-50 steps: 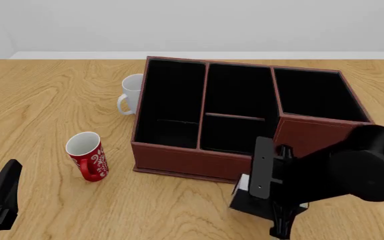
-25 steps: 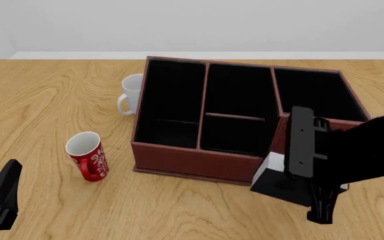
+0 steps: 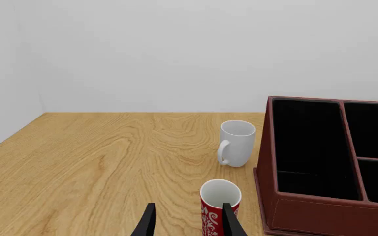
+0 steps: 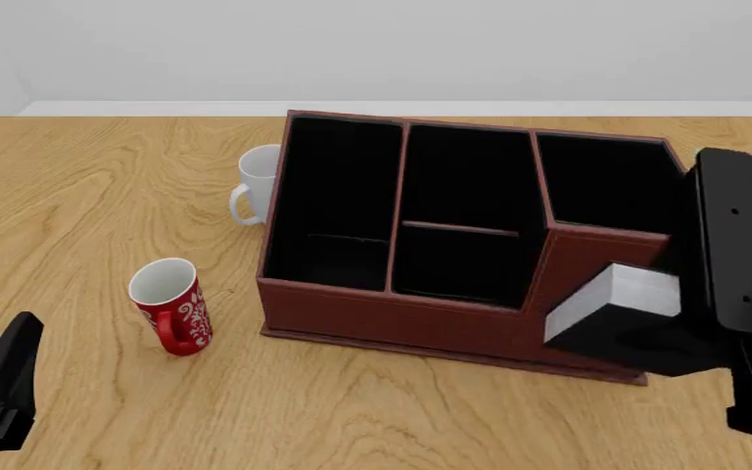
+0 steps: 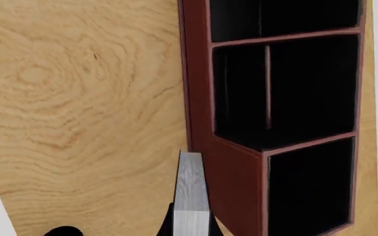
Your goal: Pick up the book and place it in the right compartment of the caddy.
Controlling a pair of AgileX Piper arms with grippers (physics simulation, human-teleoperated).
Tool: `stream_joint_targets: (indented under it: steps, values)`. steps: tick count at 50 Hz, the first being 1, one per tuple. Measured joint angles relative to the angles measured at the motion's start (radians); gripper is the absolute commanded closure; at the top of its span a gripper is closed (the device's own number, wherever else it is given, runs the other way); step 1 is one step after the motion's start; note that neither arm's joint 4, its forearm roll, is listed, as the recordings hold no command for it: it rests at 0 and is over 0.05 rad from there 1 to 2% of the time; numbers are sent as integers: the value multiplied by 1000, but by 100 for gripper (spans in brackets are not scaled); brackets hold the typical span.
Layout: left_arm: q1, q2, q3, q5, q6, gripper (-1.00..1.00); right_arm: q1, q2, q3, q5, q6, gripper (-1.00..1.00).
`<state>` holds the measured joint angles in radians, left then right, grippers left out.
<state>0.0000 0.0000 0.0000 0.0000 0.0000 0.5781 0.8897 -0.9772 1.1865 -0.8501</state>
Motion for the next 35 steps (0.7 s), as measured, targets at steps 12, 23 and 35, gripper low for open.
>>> stream_joint_targets:
  steps: [12, 23, 35]
  values:
    - [0, 0, 0, 0, 0, -100, -59, -48, -45, 27, -96, 100]
    - [0, 0, 0, 0, 0, -100, -117, -63, -97, 34, -200, 100]
    - [0, 0, 0, 0, 0, -100, -160, -45, -178, 34, -287, 100]
